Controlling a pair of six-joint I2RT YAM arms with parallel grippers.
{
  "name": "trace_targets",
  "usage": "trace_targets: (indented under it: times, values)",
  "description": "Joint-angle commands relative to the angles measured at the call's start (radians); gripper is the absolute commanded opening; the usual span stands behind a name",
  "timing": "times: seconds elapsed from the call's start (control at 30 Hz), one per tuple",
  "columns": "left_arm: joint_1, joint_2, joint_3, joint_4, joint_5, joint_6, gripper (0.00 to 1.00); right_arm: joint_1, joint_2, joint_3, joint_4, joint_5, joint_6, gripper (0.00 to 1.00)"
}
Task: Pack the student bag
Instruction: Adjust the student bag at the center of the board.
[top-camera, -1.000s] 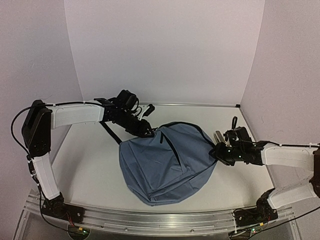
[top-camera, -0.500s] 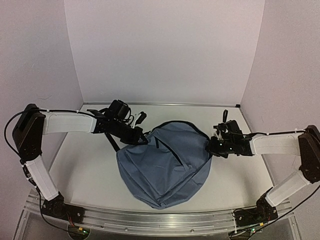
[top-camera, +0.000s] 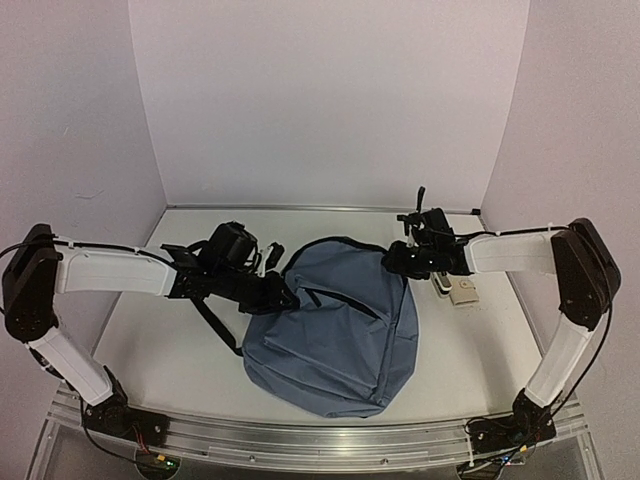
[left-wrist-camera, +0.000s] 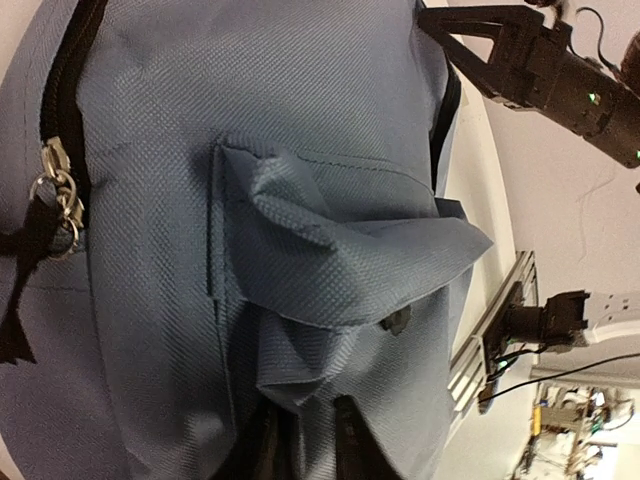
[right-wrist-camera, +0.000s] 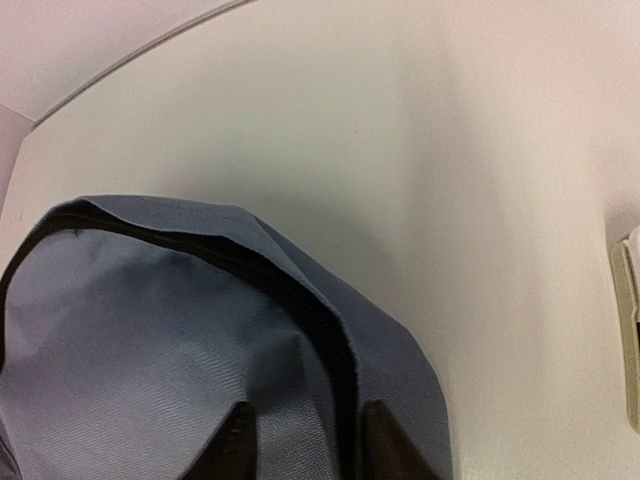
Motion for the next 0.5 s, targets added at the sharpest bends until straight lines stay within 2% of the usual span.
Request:
trace_targets:
  times: [0.0, 0.1, 0.17, 0.33, 0.47]
  values:
    - [-0.018, -0.058, 0.028, 0.029, -0.048, -0.067, 0.29, 0.003, -0.08, 0.054, -0.007, 0.031, -0.026, 0.49]
    - [-0.018, -0.091, 0.066, -0.02, -0.093, -0.048, 0.42, 0.005, -0.174, 0.038, -0.069, 0.029, -0.033, 0.56]
    - [-0.015, -0.109, 0.084, -0.027, -0.101, -0.039, 0.49, 0.004, -0.246, 0.024, -0.086, -0.015, -0.031, 0.56]
    - [0.003, -0.108, 0.121, -0.025, -0.103, -0.039, 0.52, 0.015, -0.383, -0.007, -0.091, -0.17, 0.006, 0.53]
    - [0.015, -0.082, 0.15, -0.036, -0.113, -0.041, 0.58, 0.072, -0.431, -0.004, -0.091, -0.244, 0.03, 0.51]
